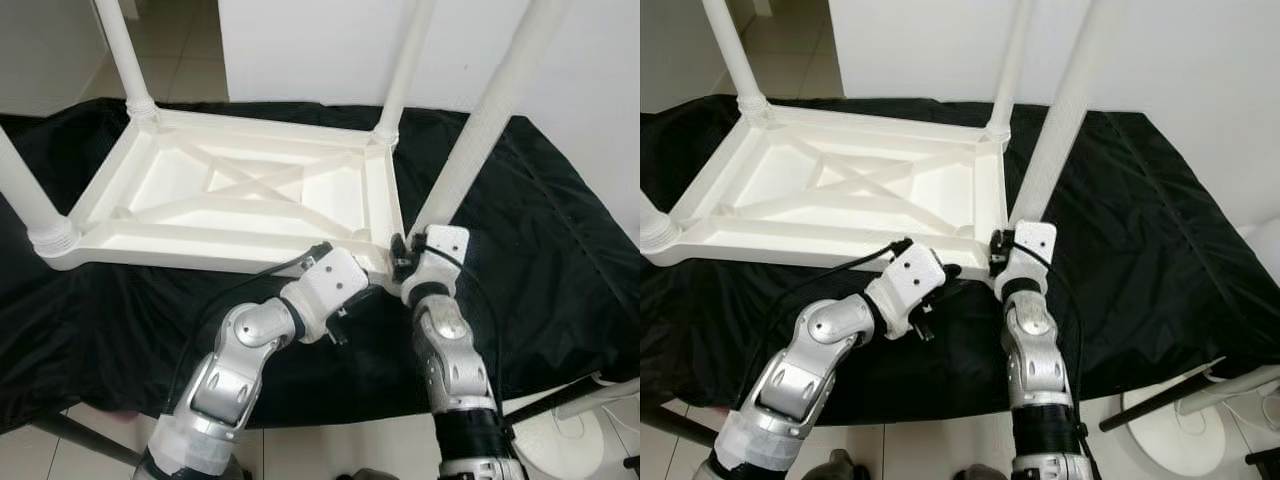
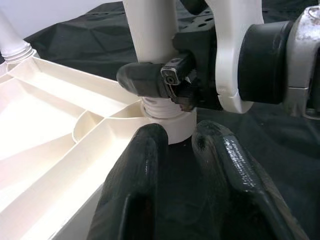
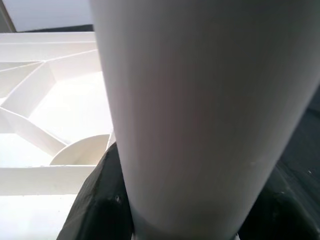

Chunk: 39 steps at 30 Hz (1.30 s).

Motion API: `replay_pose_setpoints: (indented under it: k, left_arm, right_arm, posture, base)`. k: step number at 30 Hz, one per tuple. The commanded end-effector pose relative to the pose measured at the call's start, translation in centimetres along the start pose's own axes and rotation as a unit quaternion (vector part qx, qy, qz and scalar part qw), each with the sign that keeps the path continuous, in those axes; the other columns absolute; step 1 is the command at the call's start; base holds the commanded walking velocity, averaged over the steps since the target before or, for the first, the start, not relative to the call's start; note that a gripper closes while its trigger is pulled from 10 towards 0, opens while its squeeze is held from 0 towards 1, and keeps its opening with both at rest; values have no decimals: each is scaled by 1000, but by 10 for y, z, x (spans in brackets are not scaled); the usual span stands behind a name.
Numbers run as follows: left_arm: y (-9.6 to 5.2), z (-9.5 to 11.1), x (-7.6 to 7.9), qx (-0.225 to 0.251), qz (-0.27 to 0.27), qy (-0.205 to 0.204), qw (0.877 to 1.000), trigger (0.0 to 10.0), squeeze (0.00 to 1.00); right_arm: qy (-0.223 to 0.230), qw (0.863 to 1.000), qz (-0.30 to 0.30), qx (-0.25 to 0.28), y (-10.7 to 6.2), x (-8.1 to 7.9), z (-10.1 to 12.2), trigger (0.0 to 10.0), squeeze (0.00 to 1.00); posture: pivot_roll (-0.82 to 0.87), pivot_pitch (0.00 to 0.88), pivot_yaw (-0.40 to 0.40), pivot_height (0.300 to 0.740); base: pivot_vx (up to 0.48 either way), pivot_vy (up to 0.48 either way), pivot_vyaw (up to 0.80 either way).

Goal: Building children table

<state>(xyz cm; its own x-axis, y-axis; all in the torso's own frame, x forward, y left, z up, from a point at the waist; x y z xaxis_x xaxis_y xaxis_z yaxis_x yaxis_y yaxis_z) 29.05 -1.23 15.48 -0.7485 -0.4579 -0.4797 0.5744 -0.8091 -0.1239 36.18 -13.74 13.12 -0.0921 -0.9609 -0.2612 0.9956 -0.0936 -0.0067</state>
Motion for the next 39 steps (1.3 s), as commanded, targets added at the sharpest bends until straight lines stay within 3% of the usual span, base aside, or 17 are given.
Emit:
replay_pose_setpoints:
  k: [1, 6, 7, 16, 17, 18, 19, 25, 26, 27, 30, 32, 39]
  left_arm:
    - [1, 1, -7, -2, 25, -1, 1000, 10000, 0]
    - [2, 2, -6, -1, 24, -1, 1000, 10000, 0]
    - [2, 2, -6, -1, 23, -1, 1000, 10000, 0]
    - [1, 2, -7, 0, 24, -1, 1000, 10000, 0]
    - [1, 2, -6, 0, 25, -2, 1000, 10000, 0]
    - [2, 3, -6, 1, 25, -1, 1000, 10000, 0]
    - [3, 3, -7, 2, 25, 0, 1000, 10000, 0]
    - [4, 4, -8, 4, 25, 1, 1000, 10000, 0]
    - [4, 4, -10, 5, 26, 3, 1000, 10000, 0]
    - [4, 4, -10, 5, 26, 3, 1000, 10000, 0]
    - [5, 5, -9, 7, 24, 5, 1000, 10000, 0]
    - [6, 6, -10, 8, 22, 8, 1000, 10000, 0]
    - [7, 6, -11, 10, 23, 9, 1000, 10000, 0]
  right_arm:
    - [3, 1000, -18, -23, -9, 4, -16, 10000, 0]
    - [7, 999, -14, -28, -12, 1, -15, 10000, 47]
    - [6, 1000, -3, -24, -14, -2, -11, 10000, 1000]
    - [21, 999, 48, -11, -14, 9, 4, 10000, 1000]
    - [21, 998, 57, -15, -14, 9, 4, 10000, 380]
    - [13, 996, 83, -20, -14, 10, 4, 10000, 380]
    - [-8, 994, 111, -24, -13, 12, 3, 10000, 0]
    - [-26, 988, 151, -31, -14, 14, 2, 10000, 0]
    - [-55, 972, 223, -49, -11, 17, -3, 10000, 0]
    - [-55, 972, 223, -49, -11, 17, -3, 10000, 0]
    - [-72, 953, 288, -65, -7, 14, -6, 10000, 0]
    - [-81, 946, 308, -64, 2, 9, -6, 10000, 0]
    - [-96, 941, 320, -63, 9, 5, -5, 10000, 0]
  posture:
    - [-33, 0, -44, 740]
    - [-34, 1, -43, 740]
    - [-35, 1, -40, 740]
    - [-33, 2, -43, 740]
    - [-34, 0, -41, 740]
    - [-36, 0, -40, 740]
    - [-36, 0, -37, 740]
    - [-36, 0, -37, 740]
    - [-37, 0, -26, 740]
    - [-37, 0, -26, 740]
    - [-36, 0, -19, 740]
    - [-29, 0, -10, 740]
    - [-24, 0, -8, 740]
  base:
    - [0, 0, 0]
    - [0, 0, 0]
    - [0, 0, 0]
    - [0, 0, 0]
    - [0, 0, 0]
    - [0, 0, 0]
    - [0, 0, 0]
    - [0, 0, 0]
    - [0, 0, 0]
    - [0, 0, 0]
    - [0, 0, 0]
    - [0, 0, 0]
    - [0, 0, 0]
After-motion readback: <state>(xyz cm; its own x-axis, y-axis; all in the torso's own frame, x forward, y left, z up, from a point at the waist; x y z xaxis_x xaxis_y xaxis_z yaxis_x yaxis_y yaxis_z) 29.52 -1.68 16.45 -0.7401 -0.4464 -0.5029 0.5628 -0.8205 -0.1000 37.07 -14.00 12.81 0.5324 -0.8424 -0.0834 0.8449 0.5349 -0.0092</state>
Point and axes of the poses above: a point about 5 cm out from each wrist's last joint towards the gripper, its own y axis pointing out of the wrist towards the gripper, its own z axis along the axis of the wrist's last joint, x = y × z, the point moved 6 cm from there along y, pointing out of the wrist towards the gripper, and after that the axes turned 11 degrees about y, right-handed, at the moved point
